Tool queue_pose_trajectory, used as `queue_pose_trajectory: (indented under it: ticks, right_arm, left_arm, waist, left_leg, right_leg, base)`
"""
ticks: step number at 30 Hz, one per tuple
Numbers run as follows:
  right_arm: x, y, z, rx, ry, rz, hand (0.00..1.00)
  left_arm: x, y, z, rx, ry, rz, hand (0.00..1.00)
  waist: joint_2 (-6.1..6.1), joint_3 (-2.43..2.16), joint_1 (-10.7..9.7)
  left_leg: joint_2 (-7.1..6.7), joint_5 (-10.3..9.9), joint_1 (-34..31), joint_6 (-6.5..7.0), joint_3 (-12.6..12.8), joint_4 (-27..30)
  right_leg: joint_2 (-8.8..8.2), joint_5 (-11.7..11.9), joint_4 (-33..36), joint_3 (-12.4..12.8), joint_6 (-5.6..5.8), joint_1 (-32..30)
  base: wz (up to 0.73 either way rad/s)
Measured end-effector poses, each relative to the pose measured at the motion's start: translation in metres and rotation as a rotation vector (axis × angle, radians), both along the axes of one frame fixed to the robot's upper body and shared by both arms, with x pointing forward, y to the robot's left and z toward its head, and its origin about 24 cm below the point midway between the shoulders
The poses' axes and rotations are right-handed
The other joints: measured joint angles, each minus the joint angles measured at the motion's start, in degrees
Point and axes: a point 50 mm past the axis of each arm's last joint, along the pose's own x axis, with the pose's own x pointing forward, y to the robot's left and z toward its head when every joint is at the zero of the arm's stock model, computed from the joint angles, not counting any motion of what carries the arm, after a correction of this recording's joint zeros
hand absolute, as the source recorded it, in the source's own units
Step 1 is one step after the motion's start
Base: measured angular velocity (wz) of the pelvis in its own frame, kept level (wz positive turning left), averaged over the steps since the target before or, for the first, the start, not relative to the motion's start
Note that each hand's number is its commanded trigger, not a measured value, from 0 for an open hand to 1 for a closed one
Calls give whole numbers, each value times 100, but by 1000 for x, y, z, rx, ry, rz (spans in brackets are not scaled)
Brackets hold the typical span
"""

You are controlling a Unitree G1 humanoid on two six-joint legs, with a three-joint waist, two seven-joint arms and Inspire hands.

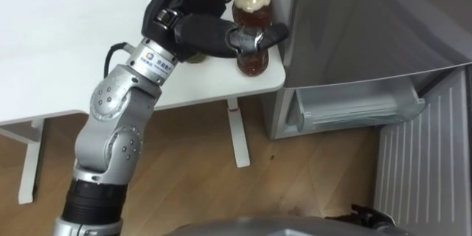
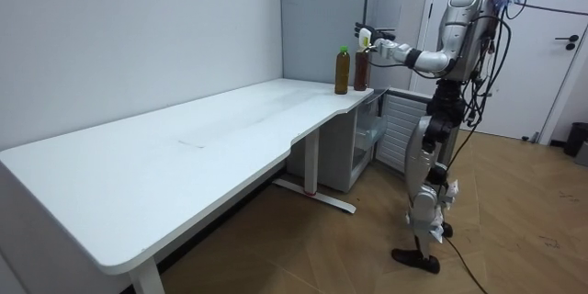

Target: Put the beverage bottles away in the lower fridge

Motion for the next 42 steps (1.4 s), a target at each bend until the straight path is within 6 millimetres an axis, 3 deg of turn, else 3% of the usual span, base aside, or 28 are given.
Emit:
queue_pose_trajectory:
  ticks: [17,31,42]
  right_arm:
    - [0,5,-1,24,-7,4,0]
    - [1,4,-1,8,-19,20,0]
    - [1,4,-1,3,-19,20,0]
  left_arm:
    - [-1,-1,1,6,-10,-18,0]
    - [1,0,-3,18,17,27,0]
    - [4,4,-8,117,29,131,0]
  waist:
    - [-68,-19,-20]
    - [-22,28,-26]
    - [2,17,-3]
  left_leg:
    - [1,0,7,0,-4,-1]
    - [2,0,18,0,-3,-4]
    - [2,-1,34,0,-5,-6]
  right_leg:
    - [0,1,11,-11,-2,10]
    - [0,2,10,-4,-3,18]
    - [0,4,16,9,-6,31]
  base:
    - [0]
    - [0]
    - [0]
